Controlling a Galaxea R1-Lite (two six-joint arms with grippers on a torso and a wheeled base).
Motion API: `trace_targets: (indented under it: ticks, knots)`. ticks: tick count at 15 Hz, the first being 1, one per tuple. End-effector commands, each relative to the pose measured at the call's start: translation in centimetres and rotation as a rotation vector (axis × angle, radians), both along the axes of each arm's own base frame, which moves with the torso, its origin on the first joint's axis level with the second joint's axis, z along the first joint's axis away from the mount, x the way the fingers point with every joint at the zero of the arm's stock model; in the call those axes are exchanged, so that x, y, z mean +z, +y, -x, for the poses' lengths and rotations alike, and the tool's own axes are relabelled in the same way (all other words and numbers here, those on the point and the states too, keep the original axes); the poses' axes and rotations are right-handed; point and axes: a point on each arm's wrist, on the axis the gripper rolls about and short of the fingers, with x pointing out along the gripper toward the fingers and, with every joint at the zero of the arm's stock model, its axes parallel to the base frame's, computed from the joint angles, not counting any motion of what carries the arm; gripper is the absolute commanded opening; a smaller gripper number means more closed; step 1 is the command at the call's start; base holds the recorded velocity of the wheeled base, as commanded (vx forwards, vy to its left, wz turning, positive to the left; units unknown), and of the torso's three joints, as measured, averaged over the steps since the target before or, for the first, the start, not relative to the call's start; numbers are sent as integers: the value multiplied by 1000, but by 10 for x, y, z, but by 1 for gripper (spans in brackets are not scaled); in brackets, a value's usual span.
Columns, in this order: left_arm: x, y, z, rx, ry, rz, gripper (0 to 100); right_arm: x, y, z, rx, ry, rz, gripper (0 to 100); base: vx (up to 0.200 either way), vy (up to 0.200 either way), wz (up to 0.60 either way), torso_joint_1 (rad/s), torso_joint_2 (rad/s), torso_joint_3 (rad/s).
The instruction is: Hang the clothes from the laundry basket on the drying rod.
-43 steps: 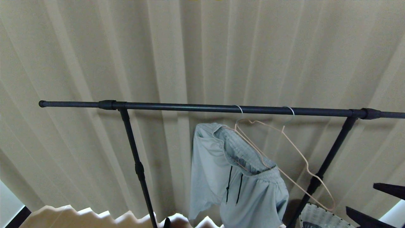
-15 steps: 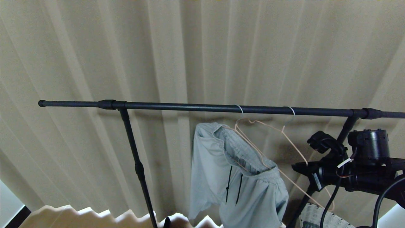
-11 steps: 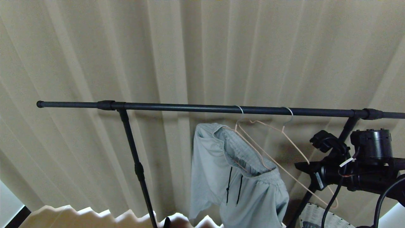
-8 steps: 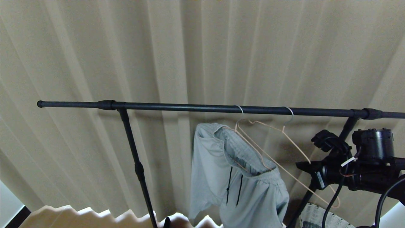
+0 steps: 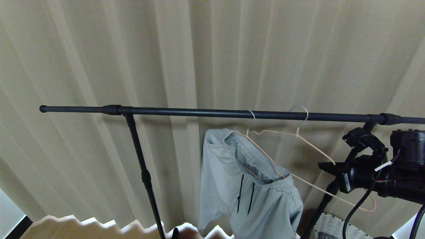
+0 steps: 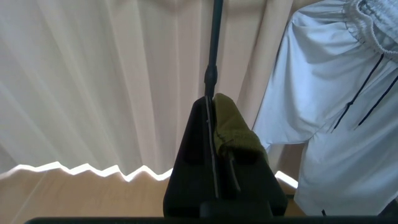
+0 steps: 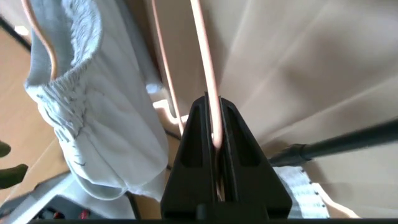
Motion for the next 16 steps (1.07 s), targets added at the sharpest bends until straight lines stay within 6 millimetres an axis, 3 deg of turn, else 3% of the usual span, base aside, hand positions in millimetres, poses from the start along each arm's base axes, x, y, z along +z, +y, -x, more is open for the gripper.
trace_targets:
  ticks: [1,6,14,16]
  knots:
    - [0,0,0,0,-1,0,0,11,-3,7,-18,-43,-14,0,0,0,0,0,0,0]
    - [0,0,0,0,-1,0,0,19,-4,22,-35,-70,-42,0,0,0,0,0,0,0]
    - [0,0,0,0,-1,0,0,31,-13,67,-82,-157,-37,0,0,0,0,0,0,0]
    - [0,0,0,0,-1,0,0,32,-14,75,-92,-174,-37,0,-200,0,0,2,-2,5]
